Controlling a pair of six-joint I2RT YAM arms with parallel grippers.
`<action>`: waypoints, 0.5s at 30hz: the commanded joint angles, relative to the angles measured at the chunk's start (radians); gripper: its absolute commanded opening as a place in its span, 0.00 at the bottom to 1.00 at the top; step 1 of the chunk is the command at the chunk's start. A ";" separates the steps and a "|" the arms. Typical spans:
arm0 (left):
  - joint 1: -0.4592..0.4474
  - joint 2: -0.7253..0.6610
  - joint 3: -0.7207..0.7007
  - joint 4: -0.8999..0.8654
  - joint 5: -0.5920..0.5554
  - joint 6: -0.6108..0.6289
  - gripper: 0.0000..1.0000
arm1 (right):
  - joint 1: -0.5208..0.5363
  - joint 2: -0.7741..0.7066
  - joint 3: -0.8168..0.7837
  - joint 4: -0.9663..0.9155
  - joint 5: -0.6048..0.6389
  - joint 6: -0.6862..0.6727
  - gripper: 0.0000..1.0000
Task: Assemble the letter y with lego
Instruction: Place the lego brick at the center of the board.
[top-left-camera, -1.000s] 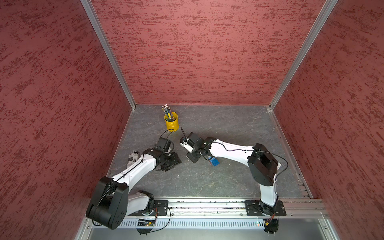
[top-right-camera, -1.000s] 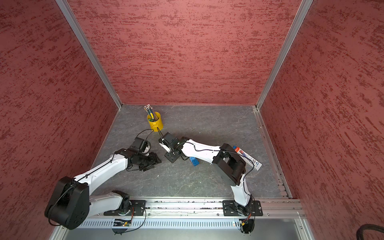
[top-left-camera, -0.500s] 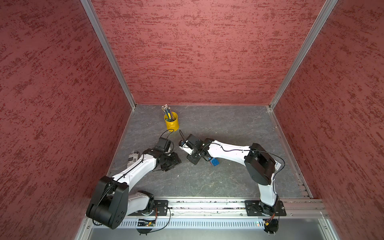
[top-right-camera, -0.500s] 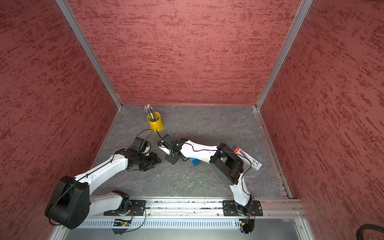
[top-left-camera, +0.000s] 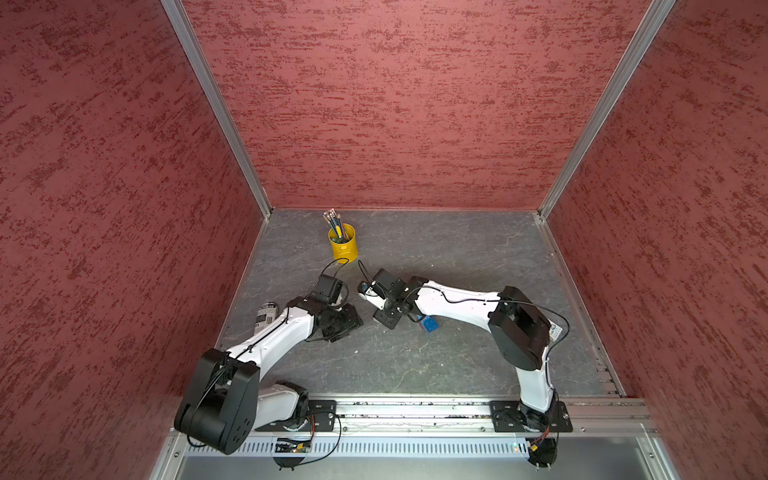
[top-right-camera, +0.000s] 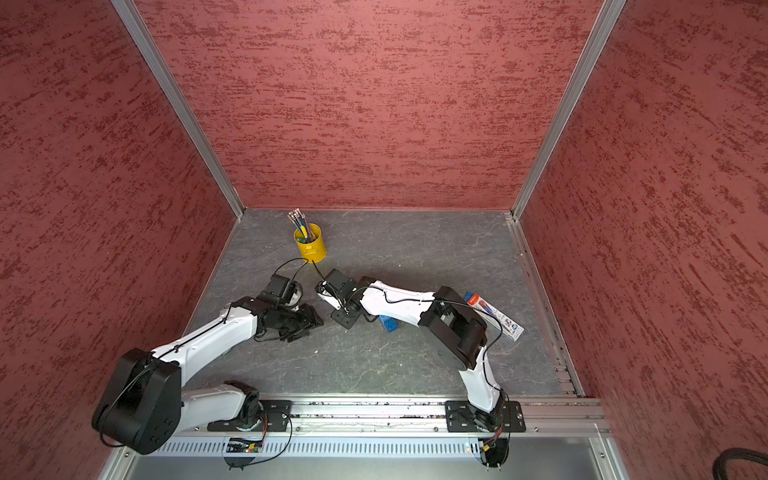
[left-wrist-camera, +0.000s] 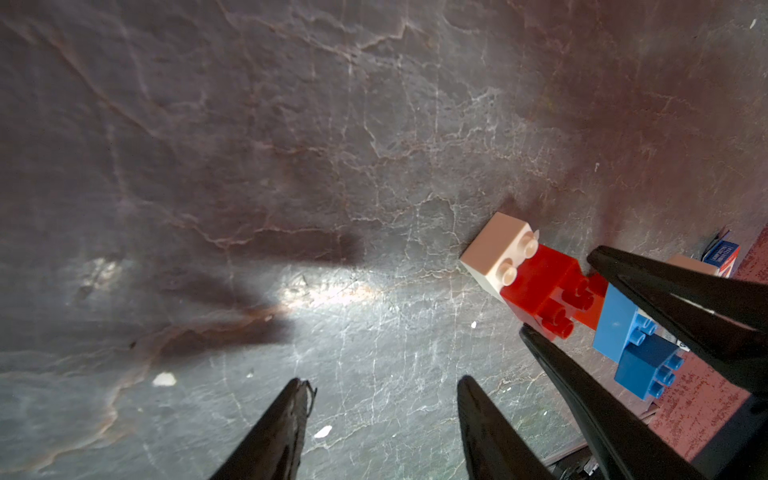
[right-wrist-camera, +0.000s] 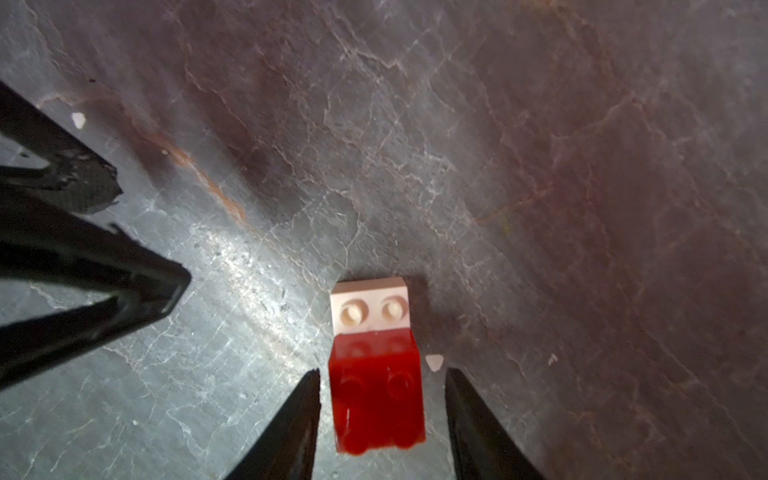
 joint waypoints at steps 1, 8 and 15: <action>-0.008 0.006 0.007 0.027 0.022 -0.006 0.60 | 0.005 -0.063 -0.007 0.009 0.034 0.026 0.52; -0.022 0.003 -0.006 0.129 0.082 -0.031 0.61 | -0.013 -0.225 -0.104 0.080 0.047 0.159 0.53; -0.004 0.011 -0.093 0.381 0.194 -0.125 0.63 | -0.060 -0.369 -0.248 0.150 0.087 0.331 0.57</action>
